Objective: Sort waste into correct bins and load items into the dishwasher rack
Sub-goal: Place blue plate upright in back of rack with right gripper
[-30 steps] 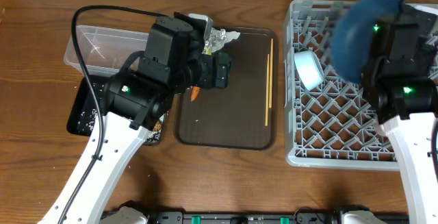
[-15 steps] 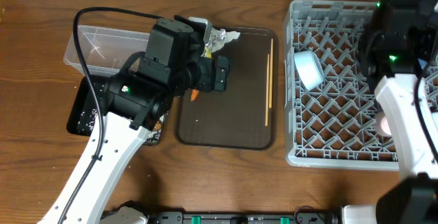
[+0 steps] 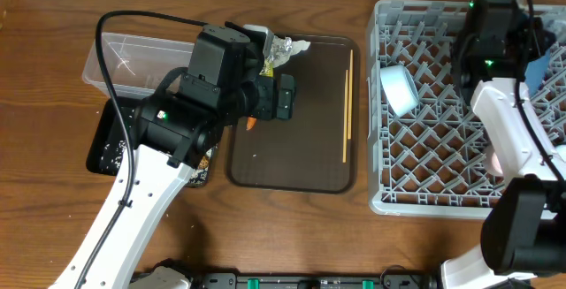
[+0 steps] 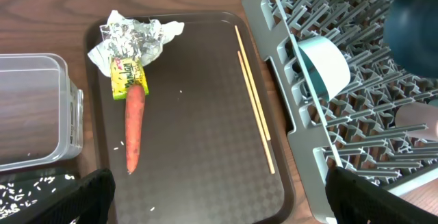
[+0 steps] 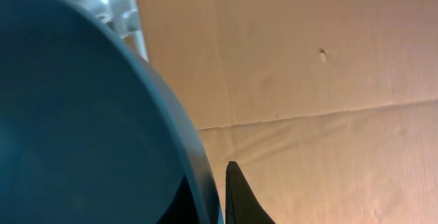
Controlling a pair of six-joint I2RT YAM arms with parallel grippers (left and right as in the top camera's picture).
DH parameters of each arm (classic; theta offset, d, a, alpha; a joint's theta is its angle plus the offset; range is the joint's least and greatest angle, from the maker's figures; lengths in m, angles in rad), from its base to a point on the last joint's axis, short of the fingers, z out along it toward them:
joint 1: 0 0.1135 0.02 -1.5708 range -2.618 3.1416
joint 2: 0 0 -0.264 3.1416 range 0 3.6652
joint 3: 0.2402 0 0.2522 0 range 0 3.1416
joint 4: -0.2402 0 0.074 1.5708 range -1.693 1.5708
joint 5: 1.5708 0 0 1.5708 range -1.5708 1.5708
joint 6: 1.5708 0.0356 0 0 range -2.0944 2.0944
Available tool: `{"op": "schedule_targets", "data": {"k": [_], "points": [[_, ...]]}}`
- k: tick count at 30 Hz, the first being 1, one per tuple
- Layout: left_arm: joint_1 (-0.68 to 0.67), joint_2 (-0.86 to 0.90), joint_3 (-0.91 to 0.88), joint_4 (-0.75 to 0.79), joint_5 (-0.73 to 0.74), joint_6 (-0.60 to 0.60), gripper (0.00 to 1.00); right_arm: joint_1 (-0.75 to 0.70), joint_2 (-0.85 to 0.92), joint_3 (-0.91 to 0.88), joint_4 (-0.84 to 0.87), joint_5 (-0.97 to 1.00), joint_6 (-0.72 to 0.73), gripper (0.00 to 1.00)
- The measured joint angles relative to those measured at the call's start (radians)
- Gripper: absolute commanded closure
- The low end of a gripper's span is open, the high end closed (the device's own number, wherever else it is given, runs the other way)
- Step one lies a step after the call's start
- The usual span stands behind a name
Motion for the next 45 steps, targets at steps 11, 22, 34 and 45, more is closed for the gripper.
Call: {"op": "schedule_targets", "data": {"k": [11,22,34,45], "points": [[0.000,0.000,0.000,-0.014,0.000,0.000,0.01,0.088,0.013,0.002,-0.183,-0.232,0.013,0.01],[0.000,0.000,0.000,-0.017,0.000,0.000,0.00,0.193,0.014,0.002,-0.199,-0.251,0.114,0.01],[0.000,0.000,0.000,-0.018,0.000,0.000,0.01,0.300,-0.054,0.002,-0.193,-0.256,0.177,0.01],[0.000,0.000,0.000,-0.017,0.000,0.037,0.02,0.300,-0.292,0.003,-0.426,-0.646,0.549,0.01]]}}
